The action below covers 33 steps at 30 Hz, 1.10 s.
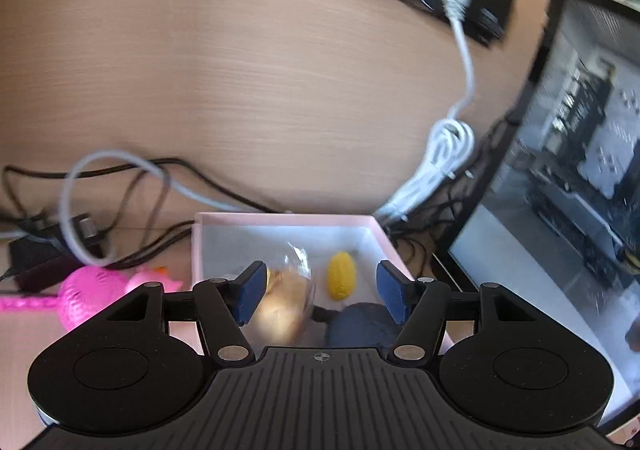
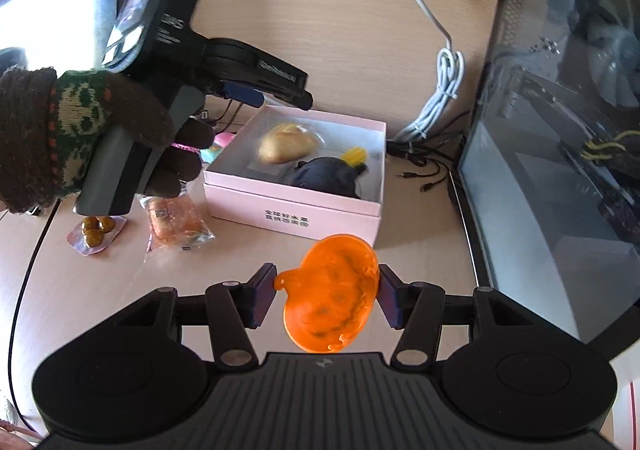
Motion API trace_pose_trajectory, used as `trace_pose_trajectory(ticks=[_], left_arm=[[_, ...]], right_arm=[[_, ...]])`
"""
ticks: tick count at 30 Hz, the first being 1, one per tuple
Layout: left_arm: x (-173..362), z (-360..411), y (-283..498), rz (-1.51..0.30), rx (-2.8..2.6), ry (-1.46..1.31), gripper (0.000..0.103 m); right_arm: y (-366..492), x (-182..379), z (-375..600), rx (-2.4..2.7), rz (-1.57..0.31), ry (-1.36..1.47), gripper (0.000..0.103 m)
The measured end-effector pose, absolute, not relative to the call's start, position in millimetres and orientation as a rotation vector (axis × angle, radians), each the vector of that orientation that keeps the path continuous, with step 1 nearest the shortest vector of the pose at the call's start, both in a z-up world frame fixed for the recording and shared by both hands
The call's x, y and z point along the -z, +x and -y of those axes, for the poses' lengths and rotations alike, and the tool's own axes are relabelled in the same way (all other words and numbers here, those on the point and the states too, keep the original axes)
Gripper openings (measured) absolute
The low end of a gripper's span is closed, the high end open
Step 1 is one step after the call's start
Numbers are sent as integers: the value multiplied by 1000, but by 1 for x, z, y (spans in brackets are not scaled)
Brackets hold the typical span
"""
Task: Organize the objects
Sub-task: 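Carry the bread with the left gripper and the pumpkin with the right gripper into the pink box, releasing both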
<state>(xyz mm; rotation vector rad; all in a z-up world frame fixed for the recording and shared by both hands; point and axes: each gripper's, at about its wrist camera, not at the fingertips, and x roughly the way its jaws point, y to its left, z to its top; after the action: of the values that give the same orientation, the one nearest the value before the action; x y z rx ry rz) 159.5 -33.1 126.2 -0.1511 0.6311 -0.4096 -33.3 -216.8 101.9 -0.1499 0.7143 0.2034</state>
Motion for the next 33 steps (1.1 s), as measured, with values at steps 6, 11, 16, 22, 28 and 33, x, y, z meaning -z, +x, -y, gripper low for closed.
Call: trace_pose_trajectory(ticks=[6, 11, 16, 22, 28, 33], left_arm=[[-134, 2, 114, -594, 388, -140, 65], [-129, -21, 73, -618, 358, -123, 65], [-112, -47, 44, -717, 304, -141, 65], [-96, -79, 30, -816, 217, -225, 65], [-80, -102, 27, -857, 152, -271, 65], [-66, -97, 42, -926, 174, -341, 65]], right_arm=[[-30, -108, 217, -237, -700, -143, 53], [3, -127, 210, -264, -648, -142, 53], [63, -158, 196, -260, -553, -104, 53], [154, -168, 184, -204, -524, -53, 63], [175, -147, 176, -156, -577, -64, 94], [144, -125, 167, -200, -595, -117, 103]])
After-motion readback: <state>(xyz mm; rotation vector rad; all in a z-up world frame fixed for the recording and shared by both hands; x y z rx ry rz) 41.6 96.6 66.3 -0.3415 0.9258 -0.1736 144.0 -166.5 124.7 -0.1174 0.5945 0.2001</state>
